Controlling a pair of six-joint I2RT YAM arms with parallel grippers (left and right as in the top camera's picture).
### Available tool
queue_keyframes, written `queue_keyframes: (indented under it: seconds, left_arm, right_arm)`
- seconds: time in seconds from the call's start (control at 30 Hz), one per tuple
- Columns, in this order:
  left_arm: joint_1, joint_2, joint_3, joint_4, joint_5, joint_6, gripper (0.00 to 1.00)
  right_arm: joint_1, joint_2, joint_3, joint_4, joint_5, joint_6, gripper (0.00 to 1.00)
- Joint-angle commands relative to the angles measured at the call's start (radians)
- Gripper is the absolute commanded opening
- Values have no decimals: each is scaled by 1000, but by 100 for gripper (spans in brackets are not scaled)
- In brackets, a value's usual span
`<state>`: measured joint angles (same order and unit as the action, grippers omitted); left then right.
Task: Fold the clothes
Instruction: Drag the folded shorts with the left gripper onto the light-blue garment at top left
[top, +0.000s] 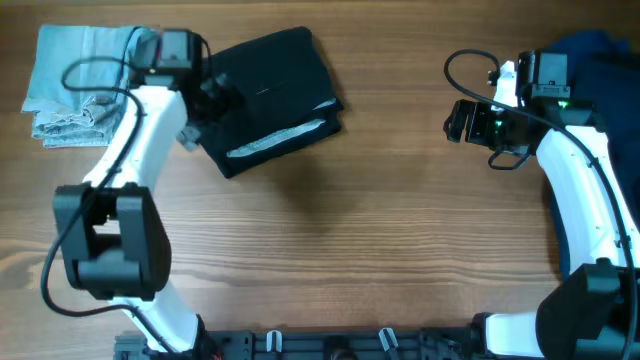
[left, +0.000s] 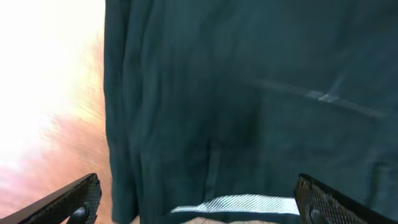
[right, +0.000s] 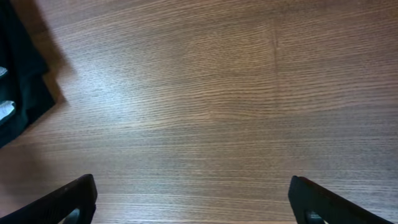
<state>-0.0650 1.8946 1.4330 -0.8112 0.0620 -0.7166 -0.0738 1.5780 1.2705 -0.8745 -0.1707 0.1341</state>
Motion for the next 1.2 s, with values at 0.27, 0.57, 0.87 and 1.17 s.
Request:
queue_keyframes:
  seconds: [0.27,0.57,0.87,1.17]
  left_arm:
    - [-29,19,-221,111,15,-332,100]
    - [-29,20,-308,186,-9,-392,80]
    - [-29,20,-308,220,-10,-388,9]
    - [2,16,-148,325,-11,210,4]
  right_arm:
    - [2,-11,-1,3,18,6,100]
    - [2,-11,-1,3,18,6,100]
    - [2,-11,-1,3,18,6,100]
    - [3,-11,-1,3,18,6,100]
